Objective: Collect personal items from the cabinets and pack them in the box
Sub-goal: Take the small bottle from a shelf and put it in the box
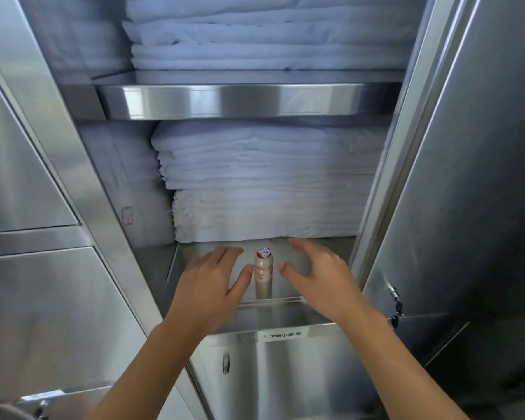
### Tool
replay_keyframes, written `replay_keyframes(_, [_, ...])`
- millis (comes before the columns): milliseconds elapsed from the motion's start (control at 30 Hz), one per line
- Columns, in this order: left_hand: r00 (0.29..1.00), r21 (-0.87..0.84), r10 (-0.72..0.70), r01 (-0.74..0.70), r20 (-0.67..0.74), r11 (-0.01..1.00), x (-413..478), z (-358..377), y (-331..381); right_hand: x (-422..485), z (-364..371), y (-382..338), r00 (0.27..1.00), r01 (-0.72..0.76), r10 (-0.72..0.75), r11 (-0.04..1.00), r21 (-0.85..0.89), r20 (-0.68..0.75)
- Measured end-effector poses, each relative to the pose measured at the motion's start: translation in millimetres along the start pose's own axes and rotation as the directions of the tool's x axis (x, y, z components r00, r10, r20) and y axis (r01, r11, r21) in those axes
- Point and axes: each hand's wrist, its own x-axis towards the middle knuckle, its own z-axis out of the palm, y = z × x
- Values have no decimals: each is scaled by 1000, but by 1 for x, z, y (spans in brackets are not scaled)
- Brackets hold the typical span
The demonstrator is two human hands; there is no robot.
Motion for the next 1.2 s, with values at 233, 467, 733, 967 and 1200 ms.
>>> replay_keyframes(233, [995,-6,-14,15,100,1000,-3,24,-10,0,21,15,994,-71,71,997,-6,80])
replay_keyframes(467, [986,-4,-52,54,155,999,-6,52,-26,7,51,46,981,-124,126,992,-20,145])
replay_keyframes(733, [977,8,-84,84,194,996,10,72,-42,38,93,63,962,-223,213,974,42,171])
replay_keyframes(967, [973,3,-87,88,215,996,20,78,-54,58,127,60,954,-276,245,942,191,173])
replay_keyframes(1200, [972,-19,-71,77,224,997,20,78,-62,64,138,66,958,-284,265,929,238,109])
